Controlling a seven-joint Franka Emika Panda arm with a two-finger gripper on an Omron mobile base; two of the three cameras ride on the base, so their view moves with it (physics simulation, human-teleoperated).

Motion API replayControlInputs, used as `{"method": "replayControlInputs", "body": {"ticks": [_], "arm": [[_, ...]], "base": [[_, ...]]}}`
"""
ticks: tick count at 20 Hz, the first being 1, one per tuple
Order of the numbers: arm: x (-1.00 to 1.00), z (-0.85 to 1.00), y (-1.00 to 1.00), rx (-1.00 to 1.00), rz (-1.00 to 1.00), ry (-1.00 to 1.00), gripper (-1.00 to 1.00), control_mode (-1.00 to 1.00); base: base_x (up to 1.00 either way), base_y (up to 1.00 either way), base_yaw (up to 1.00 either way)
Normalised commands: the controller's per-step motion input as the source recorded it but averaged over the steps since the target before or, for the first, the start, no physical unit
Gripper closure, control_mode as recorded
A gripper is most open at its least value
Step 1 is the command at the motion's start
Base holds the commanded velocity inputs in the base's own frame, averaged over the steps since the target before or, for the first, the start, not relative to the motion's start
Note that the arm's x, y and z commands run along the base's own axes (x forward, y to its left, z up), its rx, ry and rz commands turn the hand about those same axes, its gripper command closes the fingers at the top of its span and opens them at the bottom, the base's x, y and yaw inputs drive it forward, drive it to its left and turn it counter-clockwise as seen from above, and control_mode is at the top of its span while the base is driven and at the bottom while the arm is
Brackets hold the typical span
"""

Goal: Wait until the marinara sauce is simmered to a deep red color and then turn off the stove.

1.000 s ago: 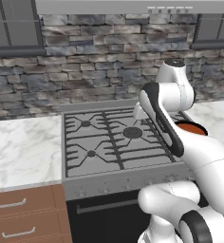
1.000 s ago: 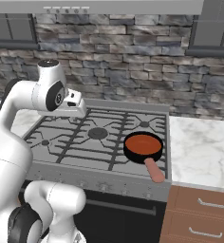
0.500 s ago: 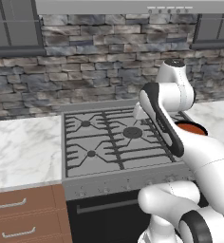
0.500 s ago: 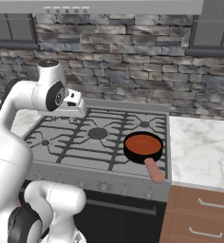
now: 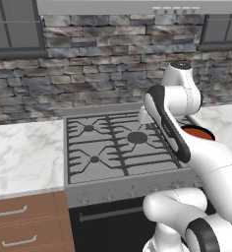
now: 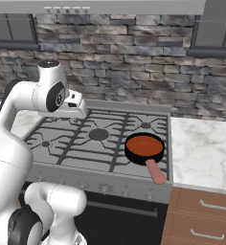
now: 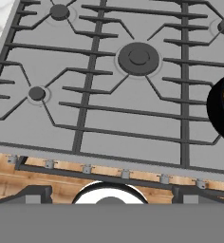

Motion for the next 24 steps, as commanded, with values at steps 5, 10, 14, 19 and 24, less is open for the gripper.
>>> {"method": "replayControlInputs", "body": {"ticks": [5,10,14,19,24], "arm": [[0.00,0.00,0.00,0.00,0.00,0.00,-1.00,-1.00],[0.00,0.00,0.00,0.00,0.00,0.00,-1.00,-1.00],[0.00,0.00,0.00,0.00,0.00,0.00,-1.00,-1.00],[0.00,0.00,0.00,0.00,0.00,0.00,-1.00,-1.00],[0.00,0.00,0.00,0.00,0.00,0.00,-1.00,-1.00]], "base": [[0.00,0.00,0.00],[0.00,0.00,0.00],[0.00,0.00,0.00],[0.00,0.00,0.00],[0.00,0.00,0.00]]}}
